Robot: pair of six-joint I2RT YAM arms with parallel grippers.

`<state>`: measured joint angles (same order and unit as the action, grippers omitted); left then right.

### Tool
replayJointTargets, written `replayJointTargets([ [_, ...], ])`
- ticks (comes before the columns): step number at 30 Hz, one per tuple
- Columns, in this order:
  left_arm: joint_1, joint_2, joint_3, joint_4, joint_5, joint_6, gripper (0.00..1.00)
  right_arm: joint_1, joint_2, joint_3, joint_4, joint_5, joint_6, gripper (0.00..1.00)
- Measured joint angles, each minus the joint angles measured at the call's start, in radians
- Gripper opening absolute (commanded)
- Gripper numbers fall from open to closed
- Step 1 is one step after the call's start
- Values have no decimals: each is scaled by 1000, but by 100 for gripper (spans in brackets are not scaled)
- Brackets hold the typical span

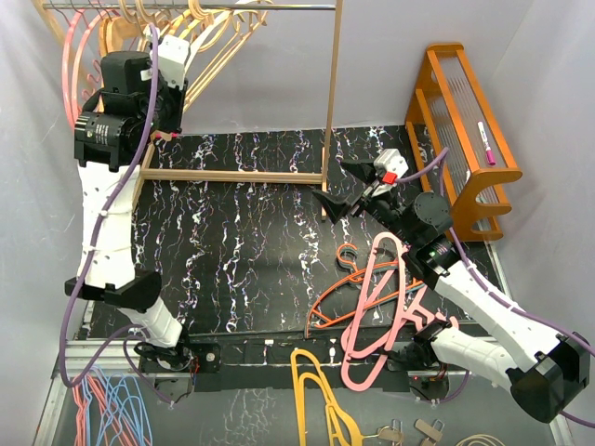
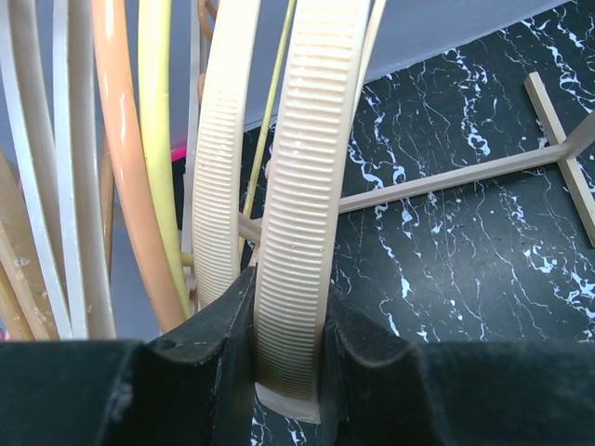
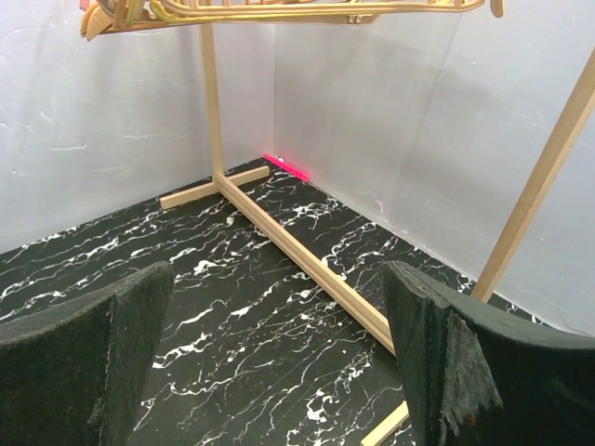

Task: Organize the hangers
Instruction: Place the hanger at the clothesline.

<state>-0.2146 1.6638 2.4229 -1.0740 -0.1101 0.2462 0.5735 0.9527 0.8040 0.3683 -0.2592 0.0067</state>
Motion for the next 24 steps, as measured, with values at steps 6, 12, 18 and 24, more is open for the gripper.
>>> replayJointTargets([
  [6, -27, 23, 26, 3, -40, 13, 0, -2, 0, 0, 2, -31, 8, 98],
  [12, -57, 56, 33, 36, -84, 24, 0, -11, 0, 0, 2, -60, 19, 98],
  [18, -64, 83, 38, 57, -143, 32, 0, -23, 0, -1, 2, -92, 23, 98],
  [24, -64, 99, 38, 73, -200, 36, 0, -42, 2, -1, 1, -129, 30, 98],
])
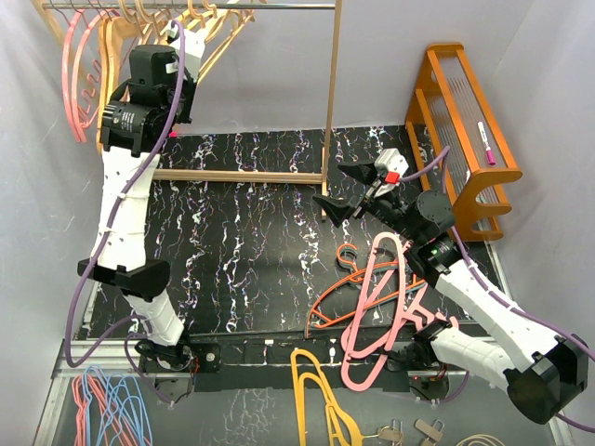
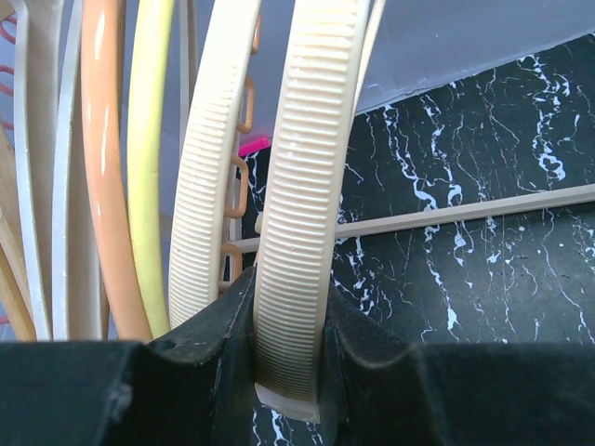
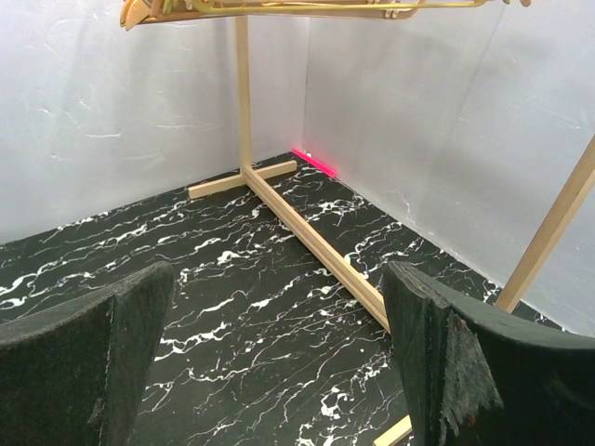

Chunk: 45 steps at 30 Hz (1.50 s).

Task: Organize the hangers
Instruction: Place the hanger at the clothesline, then move the hanger to the center of the board.

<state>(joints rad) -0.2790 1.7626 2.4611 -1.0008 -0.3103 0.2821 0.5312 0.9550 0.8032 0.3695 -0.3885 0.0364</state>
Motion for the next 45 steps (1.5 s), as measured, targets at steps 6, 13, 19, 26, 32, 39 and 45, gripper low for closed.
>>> replayJointTargets([
  [6, 0, 15, -1, 5, -34, 10, 0, -13, 1, -1, 0, -28, 17, 98],
  [13, -2, 30, -13, 0, -63, 14, 16, -22, 4, -2, -1, -50, 23, 98],
  [19, -4, 40, -13, 7, -66, 27, 97, -27, 22, -2, -7, -63, 25, 99],
  [26, -4, -45, -14, 22, -53, 18, 97, -28, 26, -1, -50, 18, 14, 98],
  [32, -4, -367, -150, 26, 98, 48, 97, -29, 10, -18, -179, 355, 70, 98],
  [39, -4, -648, -428, -78, 464, 105, 97, -31, -143, -122, -393, 558, 238, 99],
  [45, -5, -607, -789, -103, 694, 120, 97, -30, -146, -115, -663, 608, 476, 98],
])
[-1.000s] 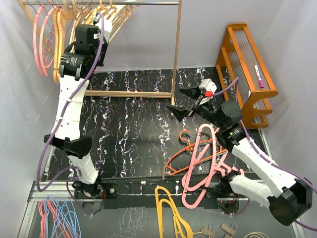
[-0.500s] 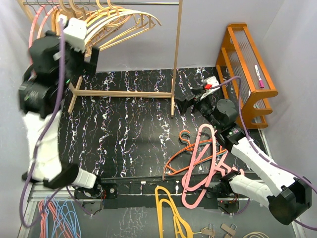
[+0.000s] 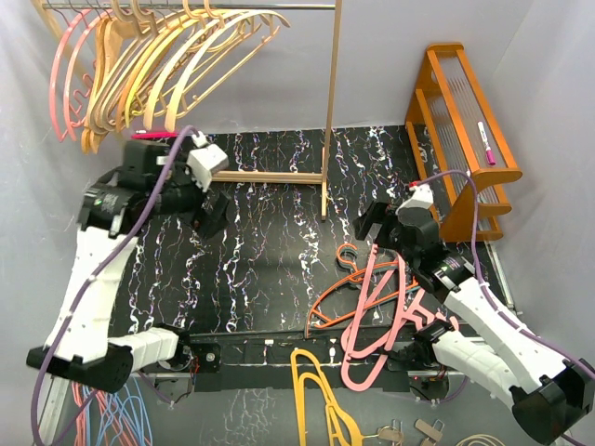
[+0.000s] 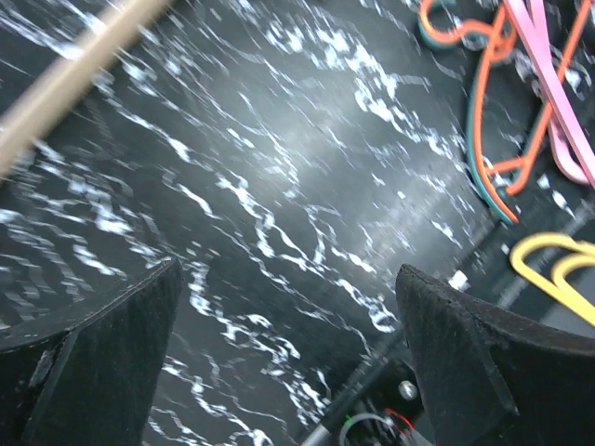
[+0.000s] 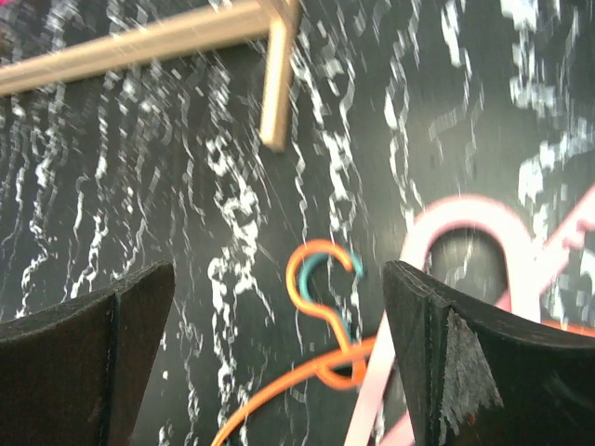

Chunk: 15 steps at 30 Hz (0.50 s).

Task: Organize the hangers
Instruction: Move the hanger to the center of the board.

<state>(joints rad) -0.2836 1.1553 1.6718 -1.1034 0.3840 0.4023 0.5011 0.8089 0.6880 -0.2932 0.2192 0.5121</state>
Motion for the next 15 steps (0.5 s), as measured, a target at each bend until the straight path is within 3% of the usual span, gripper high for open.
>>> replayJointTargets([
  [4, 0, 34, -161, -4, 95, 16, 97, 0, 8, -6, -188, -9, 223, 99],
  [9, 0, -3, -253, 6, 156, 44, 97, 0, 4, -67, -264, -112, 438, 98],
  [15, -1, -58, -321, 31, 159, 68, 97, 1, 45, -120, -340, -61, 558, 98],
])
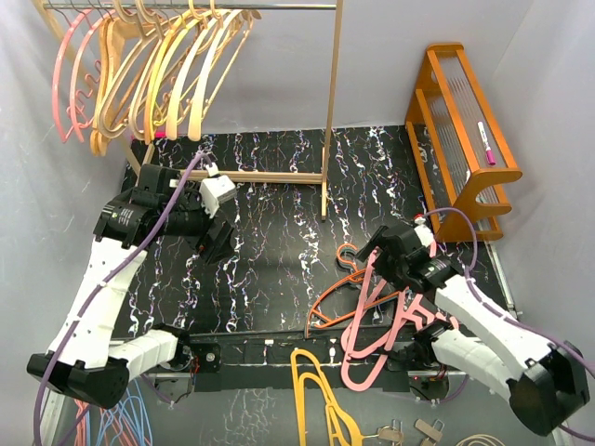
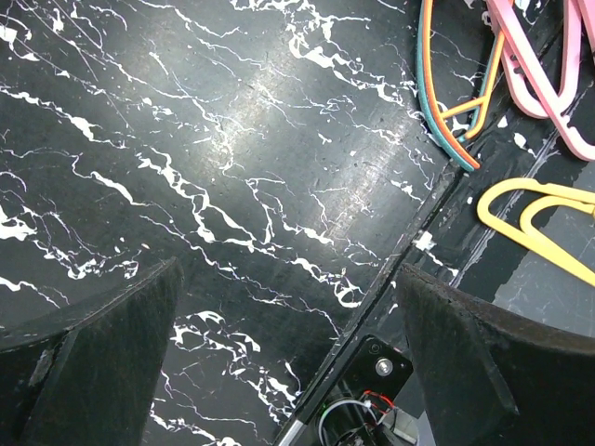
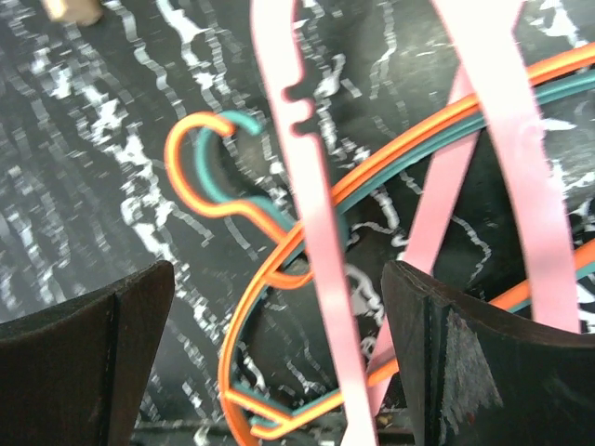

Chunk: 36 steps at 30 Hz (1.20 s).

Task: Organize the hangers
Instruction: Move the hanger to the center of the board.

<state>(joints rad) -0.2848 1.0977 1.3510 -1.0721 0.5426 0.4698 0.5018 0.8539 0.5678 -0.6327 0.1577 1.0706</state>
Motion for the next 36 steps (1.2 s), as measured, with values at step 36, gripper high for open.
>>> replayJointTargets([
  [36, -1, -96, -91, 57, -240, -32, 97, 381, 1262, 1032, -20, 156, 193, 95],
])
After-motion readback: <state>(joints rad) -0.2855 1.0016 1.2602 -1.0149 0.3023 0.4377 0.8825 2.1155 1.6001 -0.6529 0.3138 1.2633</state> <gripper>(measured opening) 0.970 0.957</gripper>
